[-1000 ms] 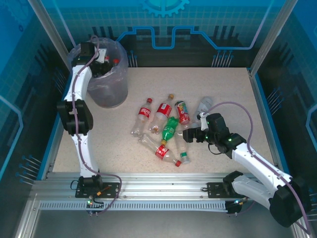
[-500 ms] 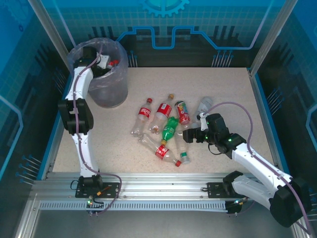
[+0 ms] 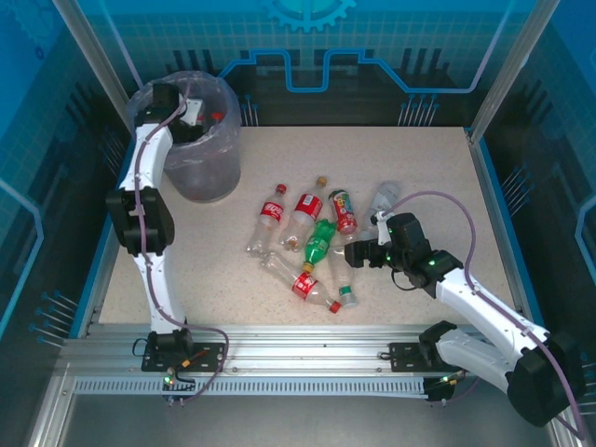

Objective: Put the plastic bottles in the bin

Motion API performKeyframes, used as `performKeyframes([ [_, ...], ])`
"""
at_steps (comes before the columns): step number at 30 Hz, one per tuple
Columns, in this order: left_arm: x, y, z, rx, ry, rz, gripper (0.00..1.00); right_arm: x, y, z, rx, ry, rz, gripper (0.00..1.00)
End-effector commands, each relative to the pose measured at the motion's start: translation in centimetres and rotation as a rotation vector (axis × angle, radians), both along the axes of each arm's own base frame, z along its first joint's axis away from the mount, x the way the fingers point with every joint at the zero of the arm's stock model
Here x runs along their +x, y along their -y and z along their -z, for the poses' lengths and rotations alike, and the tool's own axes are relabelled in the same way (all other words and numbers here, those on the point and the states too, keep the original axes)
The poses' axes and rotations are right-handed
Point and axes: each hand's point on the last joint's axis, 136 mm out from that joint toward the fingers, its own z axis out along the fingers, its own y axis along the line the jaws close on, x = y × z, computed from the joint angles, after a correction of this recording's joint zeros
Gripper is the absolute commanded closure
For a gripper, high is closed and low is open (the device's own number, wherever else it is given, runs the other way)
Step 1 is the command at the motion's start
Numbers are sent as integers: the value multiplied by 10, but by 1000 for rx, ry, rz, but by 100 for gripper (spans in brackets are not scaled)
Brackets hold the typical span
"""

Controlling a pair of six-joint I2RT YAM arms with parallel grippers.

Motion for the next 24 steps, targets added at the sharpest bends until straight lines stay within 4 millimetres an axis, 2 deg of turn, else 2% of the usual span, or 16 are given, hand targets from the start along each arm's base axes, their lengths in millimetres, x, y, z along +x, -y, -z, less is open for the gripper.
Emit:
performKeyframes([
  [1,-15,-4,-58,66,88,-1,1,4,2,-5,-17,-8,40,3],
  [10,-30,-18,-101,154,152,-58,1,6,13,-5,-12,-36,112,5],
  [13,-36,-18,-118,148,181,-72,1,6,24,-7,-25,-48,152,5],
  [19,-53,-13,-148,110,231,-109,1,1,41,-5,-10,-79,224,5],
  [24,-70,14,-182,96,317,-95,1,1,53,0,18,-121,299,6],
])
